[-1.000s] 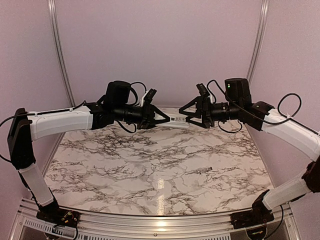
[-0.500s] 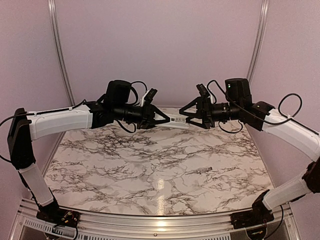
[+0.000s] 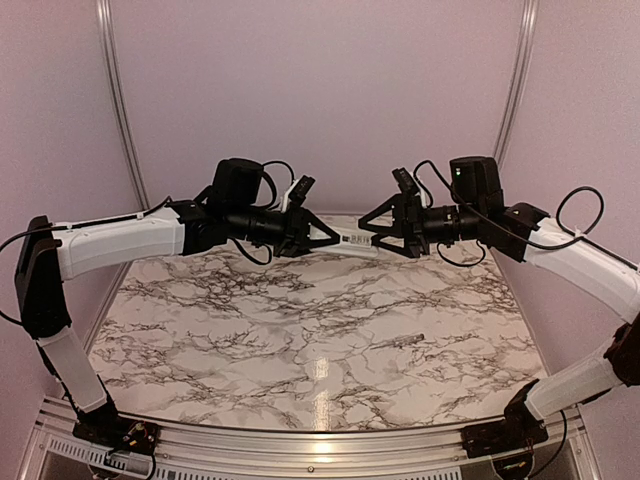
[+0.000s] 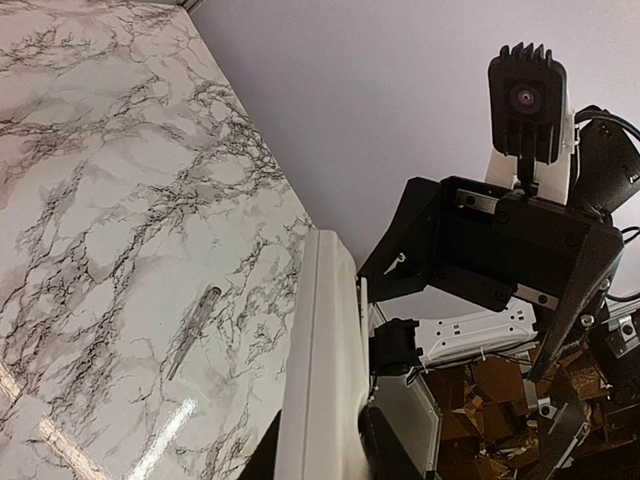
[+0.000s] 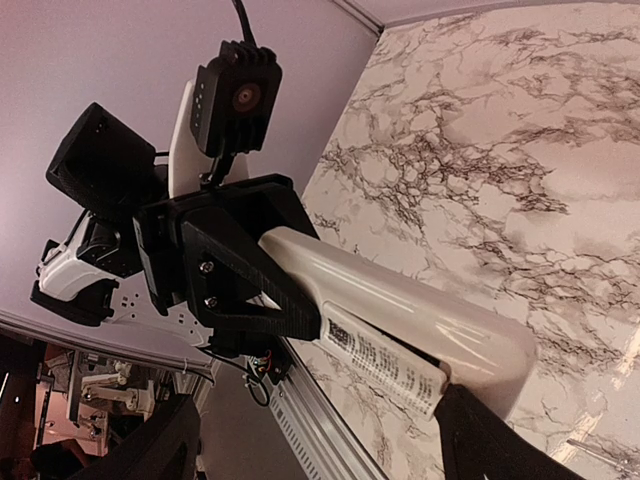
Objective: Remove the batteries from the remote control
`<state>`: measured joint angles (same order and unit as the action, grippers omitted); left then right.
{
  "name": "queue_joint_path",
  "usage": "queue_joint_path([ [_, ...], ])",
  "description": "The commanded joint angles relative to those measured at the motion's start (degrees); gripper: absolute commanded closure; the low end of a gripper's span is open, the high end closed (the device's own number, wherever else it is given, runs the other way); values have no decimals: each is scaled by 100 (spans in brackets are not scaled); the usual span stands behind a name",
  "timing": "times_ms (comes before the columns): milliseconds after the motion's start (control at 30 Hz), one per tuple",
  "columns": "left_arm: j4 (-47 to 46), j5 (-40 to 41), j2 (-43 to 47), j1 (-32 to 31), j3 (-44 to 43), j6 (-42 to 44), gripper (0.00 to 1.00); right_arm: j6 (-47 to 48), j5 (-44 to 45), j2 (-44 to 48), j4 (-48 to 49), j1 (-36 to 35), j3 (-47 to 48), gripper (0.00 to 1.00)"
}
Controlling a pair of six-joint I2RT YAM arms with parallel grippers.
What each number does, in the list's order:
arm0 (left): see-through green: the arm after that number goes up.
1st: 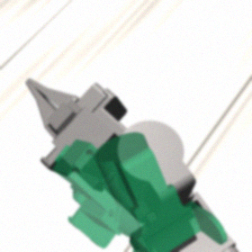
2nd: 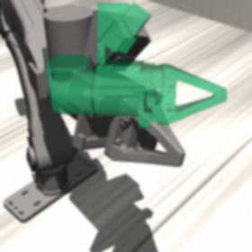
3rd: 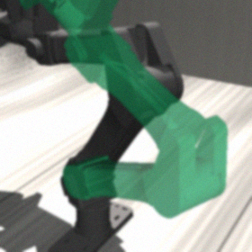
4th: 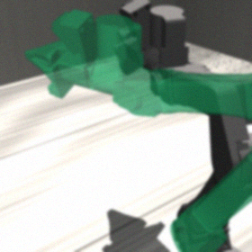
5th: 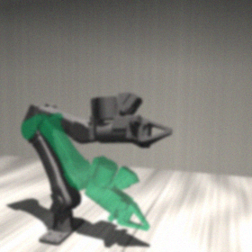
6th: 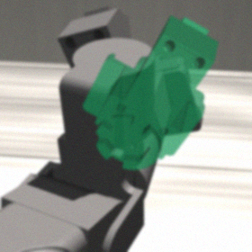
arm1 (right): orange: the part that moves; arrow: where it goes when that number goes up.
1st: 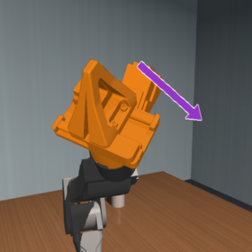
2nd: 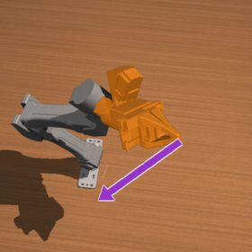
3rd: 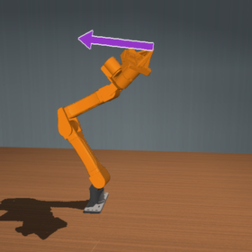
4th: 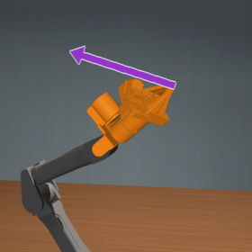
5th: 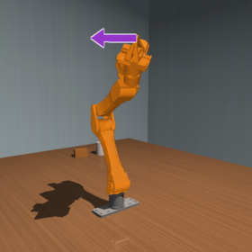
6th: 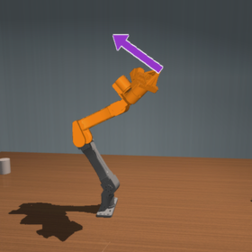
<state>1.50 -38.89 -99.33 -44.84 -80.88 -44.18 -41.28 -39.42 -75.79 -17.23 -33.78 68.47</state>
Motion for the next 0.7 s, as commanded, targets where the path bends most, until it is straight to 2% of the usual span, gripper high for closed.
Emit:
queue_joint_path([
  [0, -389, -40, -39, -345, -442, 261, 100, 12, -803, -65, 349, -217, 79, 19],
  [667, 101, 510, -138, -345, -455, 323, 100, 34, -840, -52, 318, -217, 96, 20],
])
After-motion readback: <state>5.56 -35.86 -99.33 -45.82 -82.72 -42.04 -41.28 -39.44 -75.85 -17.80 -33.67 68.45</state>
